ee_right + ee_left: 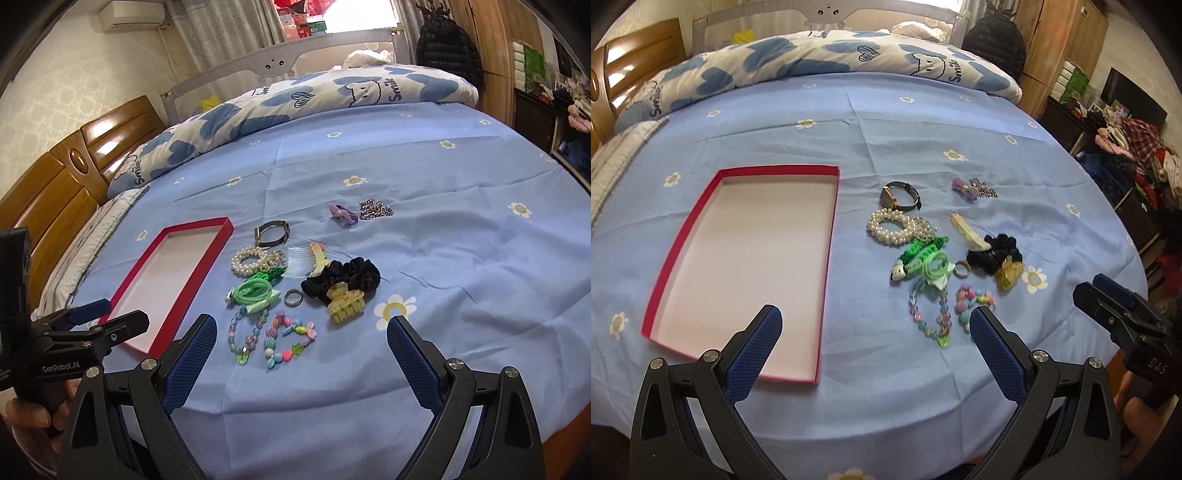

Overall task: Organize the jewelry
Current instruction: 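Grasp the gold watch with the left gripper while the right gripper grasps the purple hair tie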

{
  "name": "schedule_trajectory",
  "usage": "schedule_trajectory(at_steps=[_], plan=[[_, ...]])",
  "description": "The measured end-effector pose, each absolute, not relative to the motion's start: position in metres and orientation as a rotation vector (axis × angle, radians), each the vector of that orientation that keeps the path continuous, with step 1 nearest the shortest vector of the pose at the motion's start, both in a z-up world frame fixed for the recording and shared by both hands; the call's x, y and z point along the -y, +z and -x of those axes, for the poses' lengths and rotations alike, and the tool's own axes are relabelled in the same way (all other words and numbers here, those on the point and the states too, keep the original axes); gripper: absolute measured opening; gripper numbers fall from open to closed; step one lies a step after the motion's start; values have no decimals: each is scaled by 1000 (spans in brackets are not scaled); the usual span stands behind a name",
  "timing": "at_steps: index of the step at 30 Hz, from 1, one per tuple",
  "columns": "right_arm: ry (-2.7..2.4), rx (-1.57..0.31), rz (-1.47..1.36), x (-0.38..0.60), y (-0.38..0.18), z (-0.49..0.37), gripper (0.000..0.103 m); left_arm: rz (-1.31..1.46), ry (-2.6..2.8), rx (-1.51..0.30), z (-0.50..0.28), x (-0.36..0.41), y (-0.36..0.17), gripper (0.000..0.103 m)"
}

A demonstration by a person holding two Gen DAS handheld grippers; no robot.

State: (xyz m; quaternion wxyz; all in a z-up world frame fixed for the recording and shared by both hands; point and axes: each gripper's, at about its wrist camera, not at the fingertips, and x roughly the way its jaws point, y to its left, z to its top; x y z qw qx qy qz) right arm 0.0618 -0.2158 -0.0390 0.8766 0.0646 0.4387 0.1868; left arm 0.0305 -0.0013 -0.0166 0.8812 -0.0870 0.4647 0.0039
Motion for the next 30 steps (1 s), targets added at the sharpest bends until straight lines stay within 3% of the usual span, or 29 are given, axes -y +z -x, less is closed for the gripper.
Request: schedule_trajectory(at_steps=[5,12,18,20,24,26,30], plan=[[393,-924,-158,219,-44,-88,94,201,-4,-981,-57,-1,-19,102],[402,-940,-183,222,-52,-131,76,191,-33,-1008,-98,4,-24,96],[426,-978,-213,222,-65,-174,67,199,-54,-1069,-140,7,-39,88],[429,-993,-208,220,-71,-190,65,194,-56,-1091,-153,8,-44,81],[435,-1026,-194,214,-81,-219,54,199,-56,-1128,-180,7,-56,79],[440,-1038,-176,208,-87,-231,50,213,-59,-1150,-193,6,-63,71],[454,-1067,-133,200,-99,-252,43,240,-63,-1185,-213,4,-78,64]])
